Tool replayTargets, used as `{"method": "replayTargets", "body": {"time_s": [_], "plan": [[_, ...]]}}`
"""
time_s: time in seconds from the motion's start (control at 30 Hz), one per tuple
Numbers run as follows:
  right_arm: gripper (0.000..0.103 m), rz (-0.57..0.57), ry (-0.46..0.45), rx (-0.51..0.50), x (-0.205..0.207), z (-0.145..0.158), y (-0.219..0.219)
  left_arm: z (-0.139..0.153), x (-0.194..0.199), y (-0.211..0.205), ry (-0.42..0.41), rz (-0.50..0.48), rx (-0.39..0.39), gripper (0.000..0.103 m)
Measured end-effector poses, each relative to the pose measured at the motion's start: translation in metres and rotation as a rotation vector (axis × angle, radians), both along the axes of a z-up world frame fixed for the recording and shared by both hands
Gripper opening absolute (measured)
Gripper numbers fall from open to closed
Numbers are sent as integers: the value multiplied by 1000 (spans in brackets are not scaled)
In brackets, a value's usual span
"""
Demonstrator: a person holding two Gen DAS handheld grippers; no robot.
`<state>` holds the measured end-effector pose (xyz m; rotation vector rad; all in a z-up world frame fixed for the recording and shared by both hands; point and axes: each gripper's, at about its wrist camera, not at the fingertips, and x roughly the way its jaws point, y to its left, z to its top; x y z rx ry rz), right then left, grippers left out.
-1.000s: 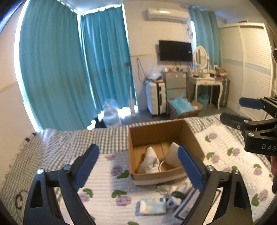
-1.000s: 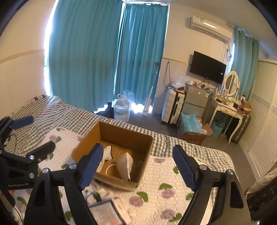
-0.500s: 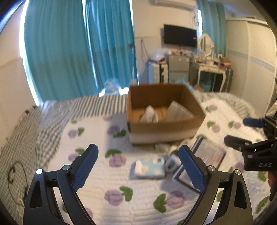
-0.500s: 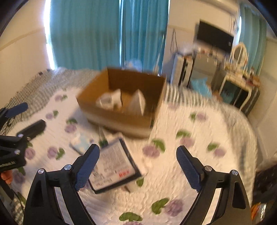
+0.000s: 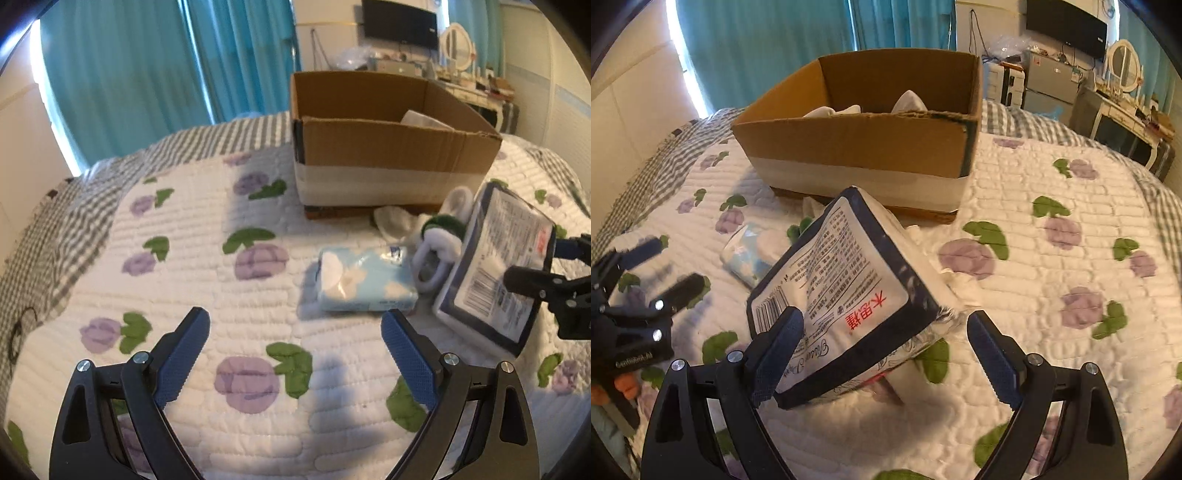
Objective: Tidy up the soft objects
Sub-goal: 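Grasp the tissue pack with the right tool while the left tool grasps the rolled sock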
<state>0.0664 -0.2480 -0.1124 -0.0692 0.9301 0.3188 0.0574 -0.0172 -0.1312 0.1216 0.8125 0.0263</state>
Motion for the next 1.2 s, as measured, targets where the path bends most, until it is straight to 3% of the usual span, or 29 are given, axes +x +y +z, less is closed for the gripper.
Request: {"method": "replayTargets", "body": {"time_s": [0.13, 0.23, 0.4, 0.6, 0.8, 0.93, 1.07, 1.1, 1.17, 1.2], "plan": [[84, -8, -29, 5, -3, 3, 6, 6, -6, -1, -14, -9, -12, 95], [64, -5, -65, 6, -15, 12, 9, 11, -9, 0, -13, -7, -24, 95], [47, -8, -131, 40, -32, 34, 9, 19, -19, 1, -23, 5, -31, 95], [45, -30, -245, 79, -51, 78, -8, 32, -27, -4, -34, -1, -50, 96], [45, -109, -328, 0, -50, 109, -40, 38, -20, -27, -32, -43, -72, 95], [45, -169, -322, -106, -39, 100, -56, 29, -7, -55, -3, -96, -90, 94], [45, -192, -268, -95, -28, 76, -69, 14, 7, -84, 36, -153, -76, 94], [45, -193, -251, -108, -25, 69, -70, 12, 9, -89, 40, -158, -69, 92], [45, -195, -235, -129, -22, 62, -69, 5, 19, -97, 48, -153, -60, 77], [45, -191, -231, -141, -21, 59, -67, 2, 25, -101, 60, -153, -68, 77]]}}
